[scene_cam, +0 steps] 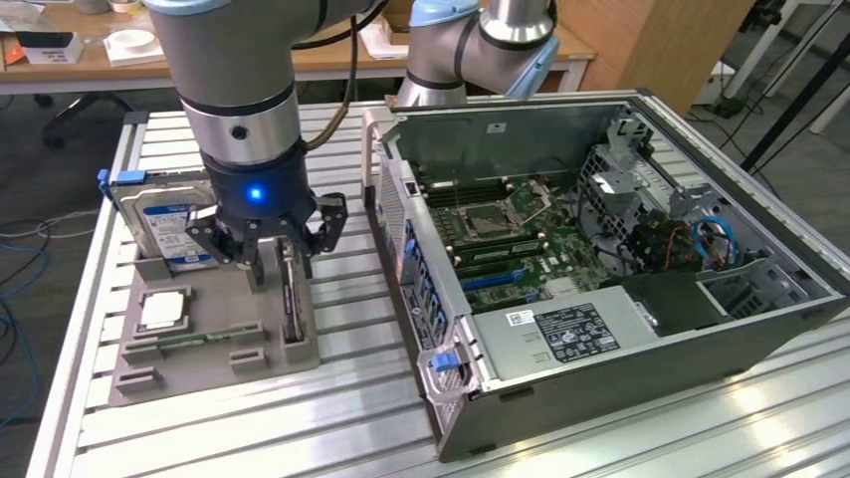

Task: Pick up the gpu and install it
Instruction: 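Pick up the gpu and move the gpu toward the slot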

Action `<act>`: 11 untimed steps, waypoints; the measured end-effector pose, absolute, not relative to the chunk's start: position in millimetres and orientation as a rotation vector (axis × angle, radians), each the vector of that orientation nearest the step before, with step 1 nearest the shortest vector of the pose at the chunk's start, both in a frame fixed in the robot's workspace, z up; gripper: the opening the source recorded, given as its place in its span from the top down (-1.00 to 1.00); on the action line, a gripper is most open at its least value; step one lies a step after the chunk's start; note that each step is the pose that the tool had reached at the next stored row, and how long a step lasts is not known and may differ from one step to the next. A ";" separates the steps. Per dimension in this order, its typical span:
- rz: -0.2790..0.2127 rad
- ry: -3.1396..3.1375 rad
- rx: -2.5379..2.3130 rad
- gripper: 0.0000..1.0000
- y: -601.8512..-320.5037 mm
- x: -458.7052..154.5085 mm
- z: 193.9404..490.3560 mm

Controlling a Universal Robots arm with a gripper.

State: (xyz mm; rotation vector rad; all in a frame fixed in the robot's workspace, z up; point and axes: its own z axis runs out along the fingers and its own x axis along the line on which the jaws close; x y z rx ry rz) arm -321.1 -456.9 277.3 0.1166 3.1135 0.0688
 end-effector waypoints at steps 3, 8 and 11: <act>0.069 3.114 0.117 -0.09 -456.9 -321.1 274.9; 0.069 3.114 0.117 -0.09 -456.9 -321.1 270.8; 0.069 3.114 0.117 -0.09 -456.9 -321.1 268.0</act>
